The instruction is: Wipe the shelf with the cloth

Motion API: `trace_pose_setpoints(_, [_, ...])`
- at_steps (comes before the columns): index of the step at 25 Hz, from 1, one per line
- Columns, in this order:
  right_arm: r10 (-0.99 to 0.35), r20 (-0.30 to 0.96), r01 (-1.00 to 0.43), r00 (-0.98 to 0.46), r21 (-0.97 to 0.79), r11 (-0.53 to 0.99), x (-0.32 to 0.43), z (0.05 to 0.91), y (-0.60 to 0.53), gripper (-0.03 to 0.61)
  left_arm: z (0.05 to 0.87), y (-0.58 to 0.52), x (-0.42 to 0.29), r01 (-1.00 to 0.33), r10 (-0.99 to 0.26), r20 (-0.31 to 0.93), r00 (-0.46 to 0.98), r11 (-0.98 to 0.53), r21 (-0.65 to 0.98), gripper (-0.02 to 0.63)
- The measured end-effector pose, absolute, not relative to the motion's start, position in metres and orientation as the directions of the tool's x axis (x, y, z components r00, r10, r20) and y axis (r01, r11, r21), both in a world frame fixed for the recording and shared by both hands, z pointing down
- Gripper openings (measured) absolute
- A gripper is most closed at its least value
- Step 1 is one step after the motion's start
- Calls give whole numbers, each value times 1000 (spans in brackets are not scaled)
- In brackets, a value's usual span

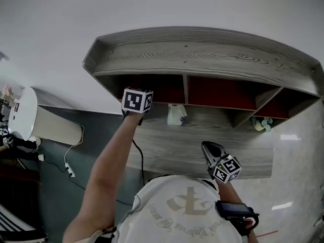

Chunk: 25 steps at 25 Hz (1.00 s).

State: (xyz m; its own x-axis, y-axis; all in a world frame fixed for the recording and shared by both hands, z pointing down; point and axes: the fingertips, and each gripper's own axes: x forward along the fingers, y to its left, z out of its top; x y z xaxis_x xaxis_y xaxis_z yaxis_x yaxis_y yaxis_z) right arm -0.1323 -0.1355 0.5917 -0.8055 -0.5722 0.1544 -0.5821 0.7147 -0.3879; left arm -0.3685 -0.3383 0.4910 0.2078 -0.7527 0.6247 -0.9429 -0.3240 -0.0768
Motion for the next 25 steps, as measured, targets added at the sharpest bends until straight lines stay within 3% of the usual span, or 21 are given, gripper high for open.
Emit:
trace_pose_setpoints(16, [-520,153,-534,-840,-398,746,-147,593,-126,5,489,-335,-469,-997,-781,624,-19,-31,-70,66])
trace_pose_setpoints(25, [-507,145,-519,-850,-397,757,-166,590,-119,5,488,-297,-478,-998,-807,589,-41,3,-66,66])
